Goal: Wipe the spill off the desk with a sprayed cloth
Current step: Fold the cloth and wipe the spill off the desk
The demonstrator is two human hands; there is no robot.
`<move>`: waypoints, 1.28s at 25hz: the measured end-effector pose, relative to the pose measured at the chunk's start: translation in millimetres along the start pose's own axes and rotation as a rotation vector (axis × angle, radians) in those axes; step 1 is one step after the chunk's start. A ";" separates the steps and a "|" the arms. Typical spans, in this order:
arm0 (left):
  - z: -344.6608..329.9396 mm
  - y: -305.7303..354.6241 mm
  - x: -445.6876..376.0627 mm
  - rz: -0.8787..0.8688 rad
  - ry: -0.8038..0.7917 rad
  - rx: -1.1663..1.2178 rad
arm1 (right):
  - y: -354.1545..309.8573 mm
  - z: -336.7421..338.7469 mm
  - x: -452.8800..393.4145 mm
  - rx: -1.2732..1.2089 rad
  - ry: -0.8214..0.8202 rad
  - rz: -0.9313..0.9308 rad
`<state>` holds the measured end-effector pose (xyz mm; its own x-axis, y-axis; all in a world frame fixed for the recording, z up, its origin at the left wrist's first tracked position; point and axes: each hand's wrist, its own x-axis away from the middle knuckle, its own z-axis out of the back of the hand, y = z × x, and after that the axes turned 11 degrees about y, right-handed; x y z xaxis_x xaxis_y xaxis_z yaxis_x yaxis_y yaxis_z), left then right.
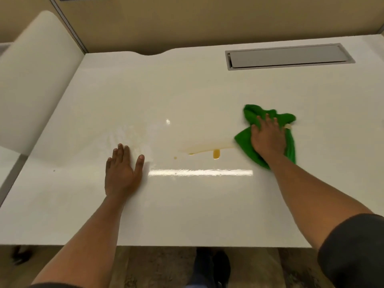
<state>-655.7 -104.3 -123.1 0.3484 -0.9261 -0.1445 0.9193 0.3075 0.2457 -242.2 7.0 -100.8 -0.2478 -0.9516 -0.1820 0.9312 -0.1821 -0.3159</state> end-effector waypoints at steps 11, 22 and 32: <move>3.7 0.0 1.9 0.049 0.087 0.220 | -210.2 -46.0 119.0 -0.107 -0.321 0.690; 2.0 1.7 5.9 -0.032 0.127 0.121 | -35.7 -0.6 46.1 -0.062 -0.110 0.369; 2.4 2.3 2.1 -0.065 0.122 0.057 | 132.9 50.1 52.7 -0.100 0.105 -0.021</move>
<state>-653.3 -106.1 -120.6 0.3118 -0.9090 -0.2766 0.9298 0.2320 0.2859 -118.2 -79.8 -105.7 -0.2985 -0.9157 -0.2692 0.8953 -0.1710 -0.4113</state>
